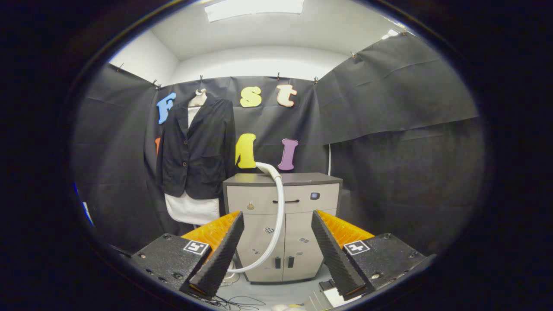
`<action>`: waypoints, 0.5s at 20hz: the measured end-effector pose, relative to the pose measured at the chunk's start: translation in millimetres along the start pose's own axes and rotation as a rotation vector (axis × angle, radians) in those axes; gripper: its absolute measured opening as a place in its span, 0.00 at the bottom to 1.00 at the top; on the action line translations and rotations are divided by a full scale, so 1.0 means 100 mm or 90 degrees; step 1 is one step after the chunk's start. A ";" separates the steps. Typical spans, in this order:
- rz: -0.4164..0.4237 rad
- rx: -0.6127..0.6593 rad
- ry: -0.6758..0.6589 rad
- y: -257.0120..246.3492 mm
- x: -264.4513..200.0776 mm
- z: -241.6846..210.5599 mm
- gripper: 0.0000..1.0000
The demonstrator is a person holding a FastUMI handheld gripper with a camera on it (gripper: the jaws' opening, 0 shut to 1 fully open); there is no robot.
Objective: Iron the clothes twice with a garment steamer, once on the left side and once on the right side.
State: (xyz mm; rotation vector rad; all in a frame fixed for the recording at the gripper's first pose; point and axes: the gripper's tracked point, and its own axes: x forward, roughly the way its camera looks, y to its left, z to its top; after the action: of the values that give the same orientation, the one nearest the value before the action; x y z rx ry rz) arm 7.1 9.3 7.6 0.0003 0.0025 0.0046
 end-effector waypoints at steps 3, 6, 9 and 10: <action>0.000 0.004 0.001 0.03 0.05 0.03 0.98; -0.002 0.006 -0.003 0.03 0.12 0.15 0.98; -0.002 0.000 -0.010 -0.02 0.27 0.34 0.98; -0.003 0.000 -0.012 -0.05 0.34 0.43 0.98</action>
State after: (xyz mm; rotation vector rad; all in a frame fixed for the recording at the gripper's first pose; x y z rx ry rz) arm 41.5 4.1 50.0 -0.0004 -0.0168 0.0002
